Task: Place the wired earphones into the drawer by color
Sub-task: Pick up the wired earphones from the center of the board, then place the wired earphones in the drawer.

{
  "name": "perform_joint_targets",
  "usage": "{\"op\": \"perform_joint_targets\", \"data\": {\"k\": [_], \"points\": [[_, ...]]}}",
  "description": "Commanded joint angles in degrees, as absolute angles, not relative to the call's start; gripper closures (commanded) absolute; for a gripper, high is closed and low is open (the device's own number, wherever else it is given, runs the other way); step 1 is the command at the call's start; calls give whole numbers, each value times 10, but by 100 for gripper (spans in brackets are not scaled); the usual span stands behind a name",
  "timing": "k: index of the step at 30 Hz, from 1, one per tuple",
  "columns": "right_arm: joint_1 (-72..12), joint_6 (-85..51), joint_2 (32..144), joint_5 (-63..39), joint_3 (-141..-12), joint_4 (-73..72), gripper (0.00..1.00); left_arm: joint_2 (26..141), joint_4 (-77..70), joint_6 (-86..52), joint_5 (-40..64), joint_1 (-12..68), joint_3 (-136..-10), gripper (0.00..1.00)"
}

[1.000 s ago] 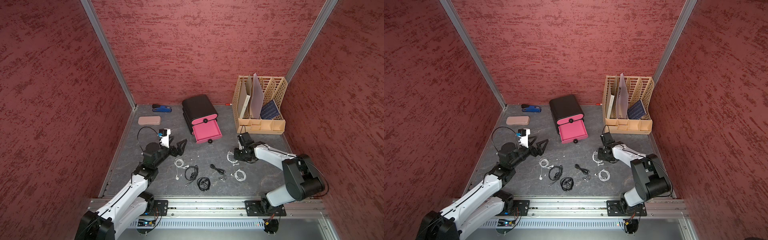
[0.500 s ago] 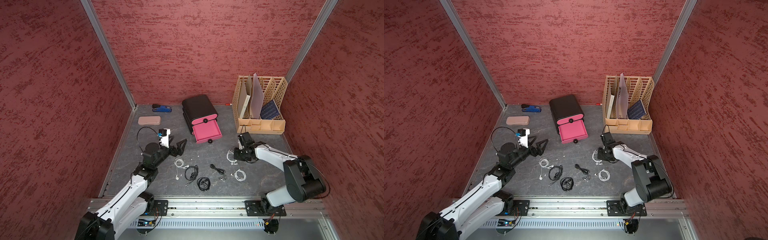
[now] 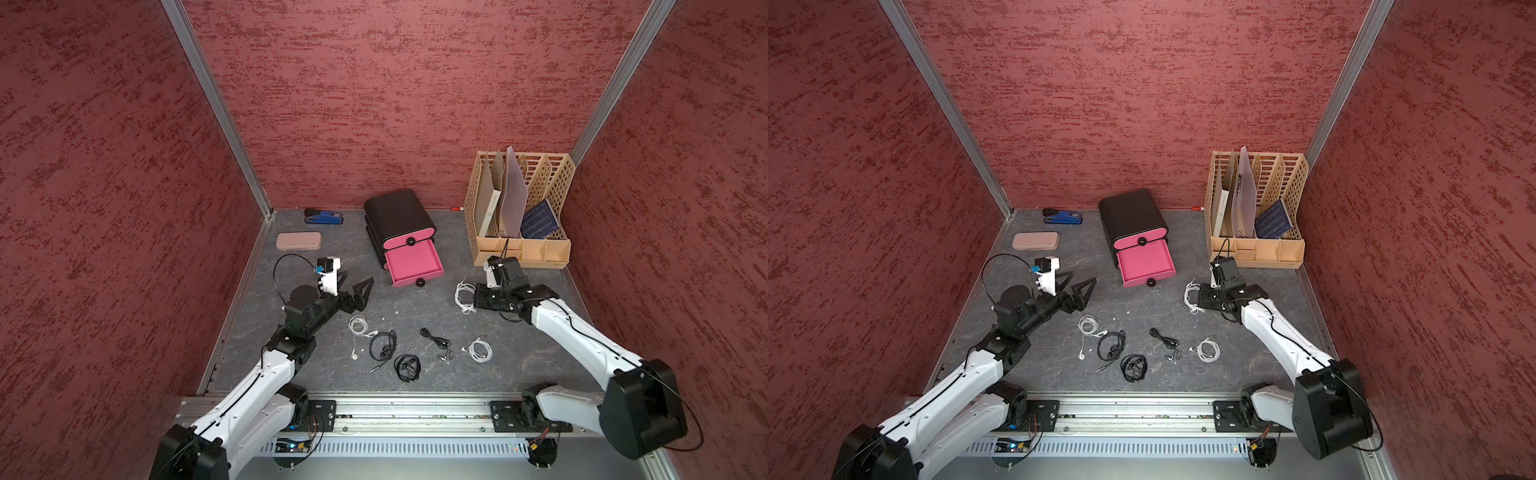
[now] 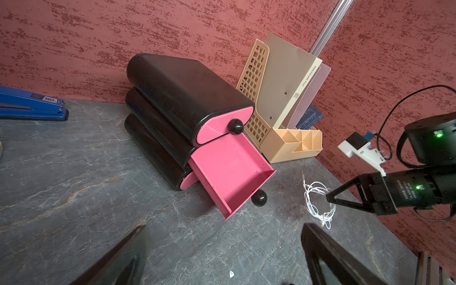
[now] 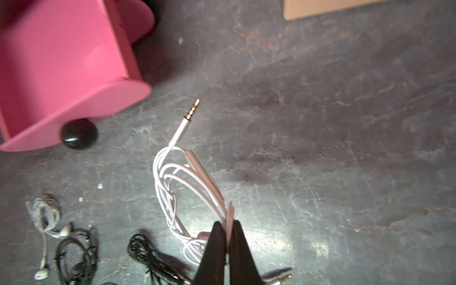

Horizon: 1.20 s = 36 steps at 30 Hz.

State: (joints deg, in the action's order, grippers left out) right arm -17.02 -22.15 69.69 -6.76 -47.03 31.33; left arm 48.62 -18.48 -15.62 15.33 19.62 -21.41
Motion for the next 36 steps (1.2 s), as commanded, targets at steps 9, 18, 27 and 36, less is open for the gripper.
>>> {"op": "perform_joint_targets", "data": {"k": [9, 18, 27, 36], "points": [[-207, -224, 671, -127, -537, 216, 99, 479, -197, -151, 149, 194, -207, 0], [-271, -229, 757, -102, -600, 140, 99, 478, -197, -151, 148, 194, -207, 0], [-322, -213, 871, -68, -657, 51, 99, 476, -197, -151, 147, 194, -207, 0], [-339, -194, 955, -49, -688, 9, 99, 474, -197, -152, 149, 193, -207, 0]]}}
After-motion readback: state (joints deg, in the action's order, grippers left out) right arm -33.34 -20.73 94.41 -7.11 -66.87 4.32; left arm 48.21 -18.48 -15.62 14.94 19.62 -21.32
